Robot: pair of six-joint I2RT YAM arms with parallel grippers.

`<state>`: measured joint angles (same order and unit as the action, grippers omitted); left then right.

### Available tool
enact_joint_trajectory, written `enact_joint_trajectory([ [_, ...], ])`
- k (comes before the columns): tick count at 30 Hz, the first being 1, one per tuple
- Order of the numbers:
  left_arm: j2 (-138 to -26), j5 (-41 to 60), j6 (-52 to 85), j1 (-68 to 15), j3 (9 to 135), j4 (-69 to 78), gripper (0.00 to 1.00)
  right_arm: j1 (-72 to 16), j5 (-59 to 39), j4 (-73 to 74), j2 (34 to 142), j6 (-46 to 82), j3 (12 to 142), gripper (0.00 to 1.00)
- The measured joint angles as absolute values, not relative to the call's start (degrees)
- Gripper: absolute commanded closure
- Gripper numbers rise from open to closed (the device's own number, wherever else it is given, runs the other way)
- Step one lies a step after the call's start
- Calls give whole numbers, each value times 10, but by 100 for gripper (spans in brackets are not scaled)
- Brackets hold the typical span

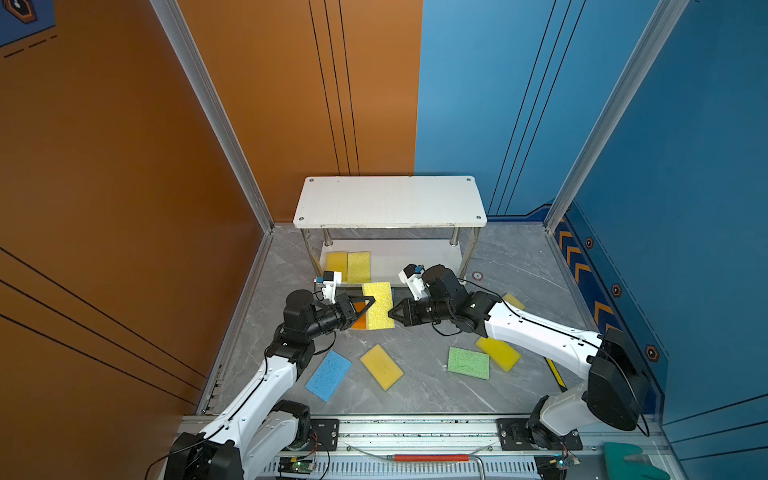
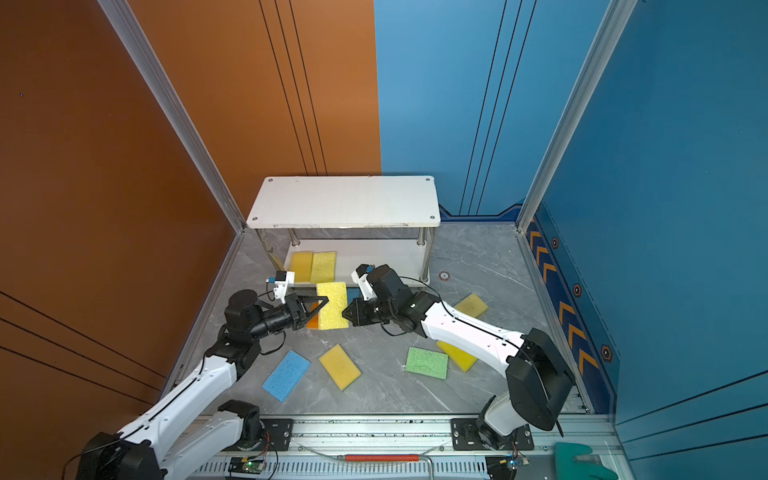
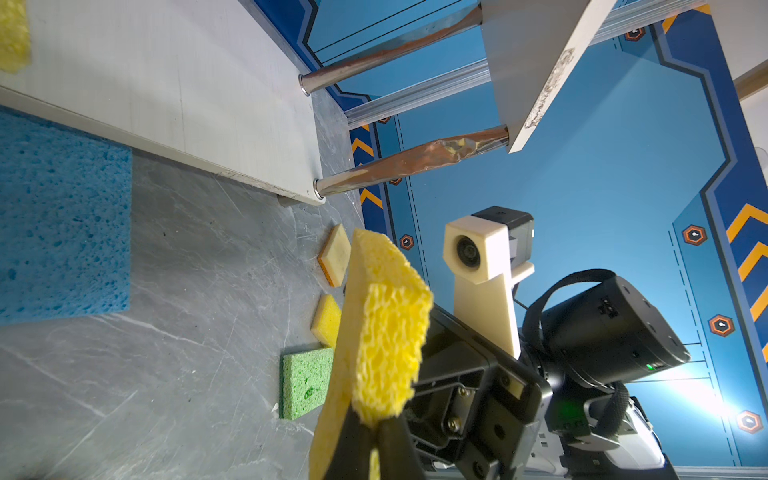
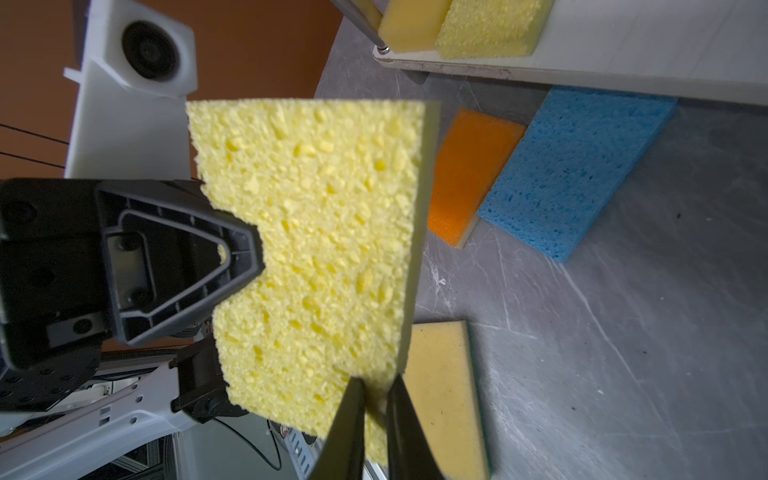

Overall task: Place and organize the cleaning sponges onto the shelf
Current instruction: 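Grasp and lift the yellow cellulose sponge upright with the right gripper beside the left gripper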

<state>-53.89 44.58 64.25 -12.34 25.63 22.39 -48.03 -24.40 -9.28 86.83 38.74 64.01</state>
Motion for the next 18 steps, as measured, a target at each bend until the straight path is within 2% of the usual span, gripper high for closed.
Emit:
enact_joint_trajectory([
  [1,-539,447,644,-122,256,226,100,-480,-245,-88,868,389,639,100],
  [6,-539,452,649,-114,254,231,100,-477,-253,-74,868,397,633,100],
  [9,-539,455,650,-109,252,231,94,-476,-253,-68,868,399,630,100],
  [11,-539,458,648,-104,251,231,79,-475,-253,-63,867,403,628,100],
  [12,-539,460,648,-101,251,232,67,-475,-253,-63,866,404,627,100],
  [14,-539,465,653,-93,251,234,58,-473,-251,-63,863,408,622,100],
  [18,-539,476,654,-69,249,236,26,-460,-237,-63,862,416,612,100],
])
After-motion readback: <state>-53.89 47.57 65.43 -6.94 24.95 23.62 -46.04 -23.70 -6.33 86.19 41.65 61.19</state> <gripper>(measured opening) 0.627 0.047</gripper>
